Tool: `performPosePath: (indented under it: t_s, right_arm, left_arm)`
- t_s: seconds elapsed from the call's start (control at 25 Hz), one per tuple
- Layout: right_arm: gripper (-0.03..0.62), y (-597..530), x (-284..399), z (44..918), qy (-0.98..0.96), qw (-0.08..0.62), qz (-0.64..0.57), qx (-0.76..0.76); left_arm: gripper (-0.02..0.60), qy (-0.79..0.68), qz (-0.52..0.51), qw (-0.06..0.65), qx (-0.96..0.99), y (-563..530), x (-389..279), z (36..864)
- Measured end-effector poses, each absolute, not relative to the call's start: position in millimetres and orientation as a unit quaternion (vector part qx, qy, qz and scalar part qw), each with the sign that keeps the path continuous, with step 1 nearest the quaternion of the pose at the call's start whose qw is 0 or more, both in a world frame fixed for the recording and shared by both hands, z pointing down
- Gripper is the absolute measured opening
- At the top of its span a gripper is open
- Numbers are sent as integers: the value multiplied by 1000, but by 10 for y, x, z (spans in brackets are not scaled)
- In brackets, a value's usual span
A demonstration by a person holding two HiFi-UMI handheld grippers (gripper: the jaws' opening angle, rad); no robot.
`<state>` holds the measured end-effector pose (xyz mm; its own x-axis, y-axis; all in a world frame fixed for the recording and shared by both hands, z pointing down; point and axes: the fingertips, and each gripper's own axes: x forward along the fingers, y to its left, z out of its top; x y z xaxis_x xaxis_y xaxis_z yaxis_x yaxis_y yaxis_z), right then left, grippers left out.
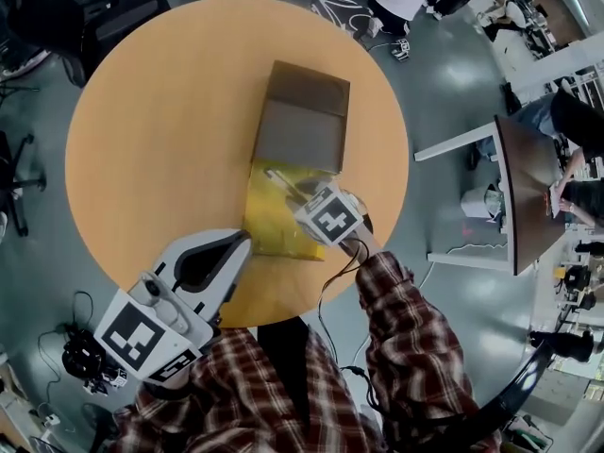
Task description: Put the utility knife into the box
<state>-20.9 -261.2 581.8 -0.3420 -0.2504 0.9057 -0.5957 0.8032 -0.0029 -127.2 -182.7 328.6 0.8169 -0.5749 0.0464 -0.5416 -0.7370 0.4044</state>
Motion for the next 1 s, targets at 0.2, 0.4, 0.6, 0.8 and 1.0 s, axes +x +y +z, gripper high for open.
performPosePath:
  t_s: [0.2, 0.4, 0.6, 0.8, 1.0]
  right_arm:
    - [123, -2586, -264, 6145, -782, 549, 178, 237]
    - [123, -2542, -210, 6306, -772, 569, 175, 223]
    - [124, -2528, -201, 6348, -770, 571, 180, 221]
    - [124, -2542, -224, 6355, -770, 571, 174, 226]
    - [124, -2501, -207, 6289, -781, 542, 199, 240]
  left_arm:
    - [11, -302, -40, 214, 928, -1853, -1345, 3351]
    - [11, -300, -38, 216, 928, -1856, -1254, 3355]
    - [11, -298, -33, 216, 929, -1828, -1227, 3376]
    - [11, -296, -35, 214, 930, -1789, -1202, 3359]
    - [11, -295, -37, 208, 932, -1773, -1172, 3264]
